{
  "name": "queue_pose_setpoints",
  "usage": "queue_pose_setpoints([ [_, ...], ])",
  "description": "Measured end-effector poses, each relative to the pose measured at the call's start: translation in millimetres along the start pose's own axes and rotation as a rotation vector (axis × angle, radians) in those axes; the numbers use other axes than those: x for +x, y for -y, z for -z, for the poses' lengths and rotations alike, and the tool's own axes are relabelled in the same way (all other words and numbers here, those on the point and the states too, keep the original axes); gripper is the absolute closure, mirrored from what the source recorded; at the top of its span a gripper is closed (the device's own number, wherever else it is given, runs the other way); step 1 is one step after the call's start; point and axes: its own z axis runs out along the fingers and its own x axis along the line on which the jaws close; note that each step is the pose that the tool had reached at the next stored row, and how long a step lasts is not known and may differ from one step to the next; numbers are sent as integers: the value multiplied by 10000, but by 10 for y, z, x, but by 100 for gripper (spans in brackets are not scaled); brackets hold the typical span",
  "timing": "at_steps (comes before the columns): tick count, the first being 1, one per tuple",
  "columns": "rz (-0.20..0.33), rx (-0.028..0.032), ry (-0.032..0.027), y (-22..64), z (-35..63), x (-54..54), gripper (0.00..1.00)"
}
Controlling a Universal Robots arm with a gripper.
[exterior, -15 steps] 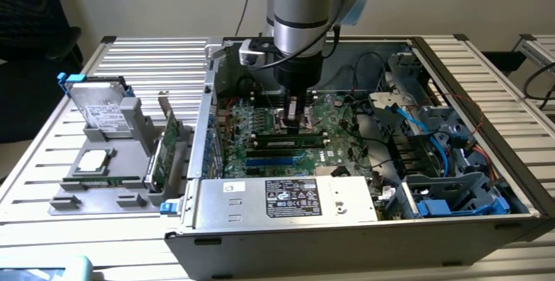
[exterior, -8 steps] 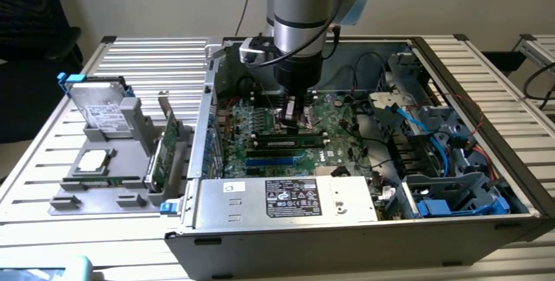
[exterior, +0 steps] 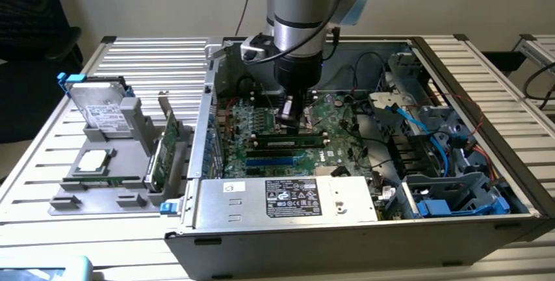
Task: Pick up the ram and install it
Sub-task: 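Press down the ram until it locks into place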
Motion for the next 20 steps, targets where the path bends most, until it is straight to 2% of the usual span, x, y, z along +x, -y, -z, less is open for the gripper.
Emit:
queue_pose_setpoints([
  [20,-2199,65,4,-1,0,0,89],
])
